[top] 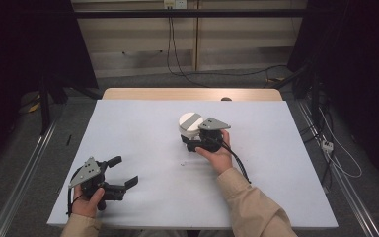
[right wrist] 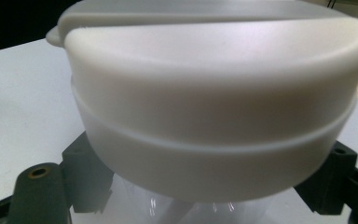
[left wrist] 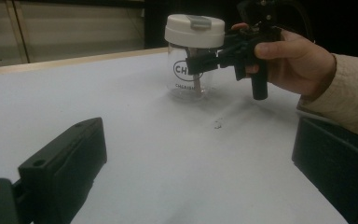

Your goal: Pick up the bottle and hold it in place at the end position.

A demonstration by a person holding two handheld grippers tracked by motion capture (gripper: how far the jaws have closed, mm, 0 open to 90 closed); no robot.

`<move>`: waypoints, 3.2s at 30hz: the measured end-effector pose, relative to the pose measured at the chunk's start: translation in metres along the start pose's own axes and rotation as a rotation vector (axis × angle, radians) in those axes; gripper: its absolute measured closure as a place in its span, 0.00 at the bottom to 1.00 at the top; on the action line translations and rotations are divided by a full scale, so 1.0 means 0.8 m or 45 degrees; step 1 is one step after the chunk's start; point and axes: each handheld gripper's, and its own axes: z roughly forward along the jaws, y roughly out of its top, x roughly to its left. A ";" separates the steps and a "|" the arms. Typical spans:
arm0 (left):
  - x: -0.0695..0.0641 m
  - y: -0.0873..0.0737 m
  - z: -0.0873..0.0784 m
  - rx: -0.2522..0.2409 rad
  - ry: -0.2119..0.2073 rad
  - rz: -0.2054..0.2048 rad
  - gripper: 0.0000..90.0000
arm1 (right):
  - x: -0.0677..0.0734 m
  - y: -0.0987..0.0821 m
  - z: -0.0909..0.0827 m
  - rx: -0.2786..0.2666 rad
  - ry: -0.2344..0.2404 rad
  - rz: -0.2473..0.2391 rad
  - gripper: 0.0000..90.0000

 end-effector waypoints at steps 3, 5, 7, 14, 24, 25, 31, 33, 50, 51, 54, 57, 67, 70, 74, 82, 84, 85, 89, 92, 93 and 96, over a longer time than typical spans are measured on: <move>0.000 0.000 0.000 0.001 0.000 0.002 0.03 | 0.000 -0.002 0.001 0.005 -0.002 0.006 0.21; 0.000 0.000 0.001 0.000 -0.001 0.002 0.03 | 0.000 -0.002 0.001 0.006 -0.002 0.001 0.21; 0.000 0.000 0.001 -0.001 0.000 0.000 0.03 | -0.001 -0.002 0.001 0.002 -0.001 0.008 0.21; 0.000 0.000 0.001 -0.001 -0.003 0.001 0.03 | -0.002 -0.005 0.001 0.003 0.006 0.009 0.21; -0.001 0.000 0.001 0.005 -0.006 0.010 0.03 | -0.002 -0.010 -0.001 -0.013 0.009 0.005 0.21; -0.001 0.000 0.001 0.006 -0.006 0.012 0.03 | -0.002 -0.010 -0.001 -0.016 0.009 0.010 0.21; -0.001 0.000 0.003 0.011 -0.010 0.009 0.03 | -0.002 -0.012 -0.001 -0.029 0.007 0.007 0.21; 0.000 0.001 0.003 0.003 -0.007 -0.001 0.03 | -0.002 -0.013 -0.001 -0.031 0.007 0.007 0.21; -0.005 0.005 0.021 0.018 -0.015 -0.023 0.03 | -0.002 -0.016 0.000 -0.044 0.008 0.010 0.21; -0.006 0.006 0.023 0.014 -0.020 -0.021 0.03 | -0.002 -0.016 0.000 -0.043 0.008 0.009 0.21; -0.006 0.008 0.026 0.014 -0.022 -0.017 0.03 | -0.002 -0.016 0.000 -0.042 0.009 0.012 0.21; -0.007 0.008 0.029 0.020 -0.021 -0.026 0.03 | -0.002 -0.016 0.000 -0.041 0.009 0.012 0.21; -0.005 0.022 0.042 0.026 0.001 -0.045 0.03 | -0.002 -0.016 0.000 -0.038 0.008 0.012 0.21; -0.005 0.024 0.048 0.044 0.003 -0.042 0.03 | -0.002 -0.016 0.000 -0.037 0.007 0.010 0.21; -0.005 0.028 0.056 0.043 -0.011 -0.053 0.03 | -0.002 -0.016 0.000 -0.035 0.006 0.010 0.21; -0.010 0.038 0.077 0.070 -0.025 -0.051 0.03 | -0.002 -0.016 0.000 -0.031 0.008 0.009 0.21; -0.011 0.040 0.082 0.071 -0.026 -0.058 0.03 | -0.002 -0.016 0.000 -0.030 0.008 0.009 0.21; -0.011 0.041 0.085 0.071 -0.031 -0.061 0.03 | -0.002 -0.016 0.000 -0.030 0.007 0.008 0.21; -0.013 0.047 0.094 0.077 -0.032 -0.062 0.03 | -0.002 -0.016 0.000 -0.028 0.007 0.008 0.21; -0.013 0.051 0.098 0.063 -0.042 -0.051 0.03 | -0.002 -0.017 0.000 -0.027 0.006 0.009 0.21; -0.012 0.052 0.099 0.058 -0.042 -0.047 0.03 | -0.002 -0.017 0.000 -0.027 0.006 0.008 0.21; -0.012 0.055 0.103 0.062 -0.036 -0.045 0.03 | -0.002 -0.017 0.000 -0.027 0.006 0.008 0.21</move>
